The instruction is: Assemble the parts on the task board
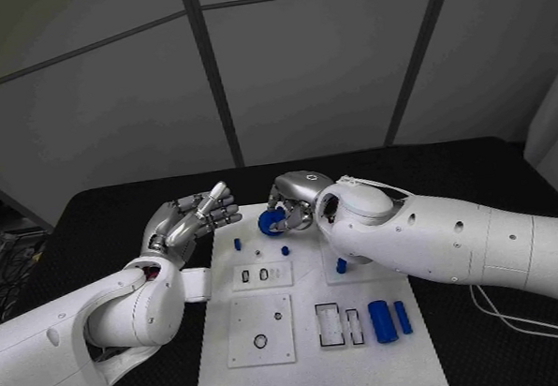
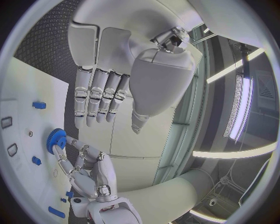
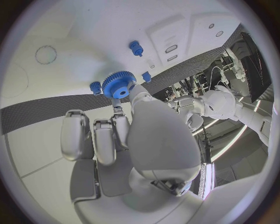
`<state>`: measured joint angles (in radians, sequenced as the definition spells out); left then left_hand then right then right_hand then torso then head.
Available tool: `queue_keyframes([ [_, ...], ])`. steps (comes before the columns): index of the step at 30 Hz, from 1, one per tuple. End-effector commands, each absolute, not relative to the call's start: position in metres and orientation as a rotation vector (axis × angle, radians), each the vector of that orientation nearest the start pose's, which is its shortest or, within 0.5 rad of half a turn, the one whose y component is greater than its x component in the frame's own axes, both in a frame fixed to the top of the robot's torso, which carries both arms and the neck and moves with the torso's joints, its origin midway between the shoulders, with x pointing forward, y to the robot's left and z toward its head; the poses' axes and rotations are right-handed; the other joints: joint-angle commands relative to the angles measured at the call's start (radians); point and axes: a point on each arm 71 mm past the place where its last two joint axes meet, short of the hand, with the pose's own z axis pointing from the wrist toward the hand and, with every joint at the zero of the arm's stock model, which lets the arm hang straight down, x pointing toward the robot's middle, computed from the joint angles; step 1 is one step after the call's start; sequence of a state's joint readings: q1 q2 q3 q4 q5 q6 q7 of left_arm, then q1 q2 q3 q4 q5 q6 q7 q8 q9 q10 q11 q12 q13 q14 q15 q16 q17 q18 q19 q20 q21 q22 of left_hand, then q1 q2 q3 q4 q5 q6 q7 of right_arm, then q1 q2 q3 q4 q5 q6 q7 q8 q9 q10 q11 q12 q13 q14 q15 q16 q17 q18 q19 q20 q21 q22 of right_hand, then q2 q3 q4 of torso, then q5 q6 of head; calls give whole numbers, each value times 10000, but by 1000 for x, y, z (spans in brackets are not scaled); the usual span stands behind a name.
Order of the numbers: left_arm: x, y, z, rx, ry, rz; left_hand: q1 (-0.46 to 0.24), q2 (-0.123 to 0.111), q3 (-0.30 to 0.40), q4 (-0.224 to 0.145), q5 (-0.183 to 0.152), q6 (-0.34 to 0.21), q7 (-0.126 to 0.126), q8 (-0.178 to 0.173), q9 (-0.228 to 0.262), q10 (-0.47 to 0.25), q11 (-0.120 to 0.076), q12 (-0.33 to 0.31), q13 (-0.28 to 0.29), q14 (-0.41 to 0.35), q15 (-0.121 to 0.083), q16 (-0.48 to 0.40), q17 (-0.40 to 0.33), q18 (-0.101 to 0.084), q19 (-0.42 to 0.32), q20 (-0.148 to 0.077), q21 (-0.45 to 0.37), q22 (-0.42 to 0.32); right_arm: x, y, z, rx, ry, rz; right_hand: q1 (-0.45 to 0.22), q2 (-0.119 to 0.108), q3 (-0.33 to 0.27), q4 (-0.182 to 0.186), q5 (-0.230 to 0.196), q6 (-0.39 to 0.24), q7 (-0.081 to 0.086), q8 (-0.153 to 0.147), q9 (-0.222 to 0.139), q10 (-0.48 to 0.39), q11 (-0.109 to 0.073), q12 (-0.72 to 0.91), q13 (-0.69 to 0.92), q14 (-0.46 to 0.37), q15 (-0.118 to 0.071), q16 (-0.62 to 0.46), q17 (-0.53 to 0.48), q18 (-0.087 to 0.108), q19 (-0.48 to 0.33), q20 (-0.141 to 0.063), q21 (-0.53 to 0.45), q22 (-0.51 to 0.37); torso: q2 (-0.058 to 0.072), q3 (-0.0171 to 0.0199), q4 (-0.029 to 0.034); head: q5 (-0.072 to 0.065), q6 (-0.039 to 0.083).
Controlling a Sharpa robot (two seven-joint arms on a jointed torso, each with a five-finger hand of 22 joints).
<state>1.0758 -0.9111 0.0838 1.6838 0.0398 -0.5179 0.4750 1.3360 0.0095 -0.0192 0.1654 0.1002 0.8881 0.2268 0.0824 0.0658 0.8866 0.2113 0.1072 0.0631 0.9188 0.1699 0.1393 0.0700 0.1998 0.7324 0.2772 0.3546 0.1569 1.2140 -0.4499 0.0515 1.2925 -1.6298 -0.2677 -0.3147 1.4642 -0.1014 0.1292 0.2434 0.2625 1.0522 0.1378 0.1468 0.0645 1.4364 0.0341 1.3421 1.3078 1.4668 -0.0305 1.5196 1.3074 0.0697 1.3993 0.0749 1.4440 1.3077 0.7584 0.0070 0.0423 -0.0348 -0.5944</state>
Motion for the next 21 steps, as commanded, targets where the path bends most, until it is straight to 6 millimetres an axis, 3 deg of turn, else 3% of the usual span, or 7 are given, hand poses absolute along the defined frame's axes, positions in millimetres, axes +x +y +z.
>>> queue_keyframes([
  [1,458,210,-173,-12096,12352,-15203,14,104,12,-70,-25,-33,195,-50,-6,-68,-24,-45,-5,-57,44,-56,-15,-206,-54,33,-16,-14,527,-65,-157,-2319,15945,5678,81,-8,51,-6,44,281,-231,20,17,-50,-42,-40,62,777,-74,45,1330,-141,74,-7,50,65,4,12,-26,22,-11],
  [10,458,210,-173,-12097,12350,-15198,14,104,12,-70,-25,-33,195,-50,-6,-68,-24,-45,-5,-57,44,-56,-15,-206,-54,33,-16,-14,531,-65,-161,-2253,16141,5330,49,-42,88,-15,53,214,-194,-54,8,-103,-14,-116,-1,775,-54,41,1321,-139,60,4,40,49,1,20,-31,29,-29],
  [21,458,210,-173,-12104,12354,-15183,14,105,11,-75,-25,-34,196,-54,-6,-70,-22,-48,-4,-59,46,-62,-15,-206,-61,34,-19,-17,532,-68,-163,-2294,16394,4946,-152,-253,169,-19,-9,-265,-8,-441,-10,-348,146,-458,-290,772,79,37,1326,-128,7,111,-3,-11,-4,20,-41,26,-44],
])
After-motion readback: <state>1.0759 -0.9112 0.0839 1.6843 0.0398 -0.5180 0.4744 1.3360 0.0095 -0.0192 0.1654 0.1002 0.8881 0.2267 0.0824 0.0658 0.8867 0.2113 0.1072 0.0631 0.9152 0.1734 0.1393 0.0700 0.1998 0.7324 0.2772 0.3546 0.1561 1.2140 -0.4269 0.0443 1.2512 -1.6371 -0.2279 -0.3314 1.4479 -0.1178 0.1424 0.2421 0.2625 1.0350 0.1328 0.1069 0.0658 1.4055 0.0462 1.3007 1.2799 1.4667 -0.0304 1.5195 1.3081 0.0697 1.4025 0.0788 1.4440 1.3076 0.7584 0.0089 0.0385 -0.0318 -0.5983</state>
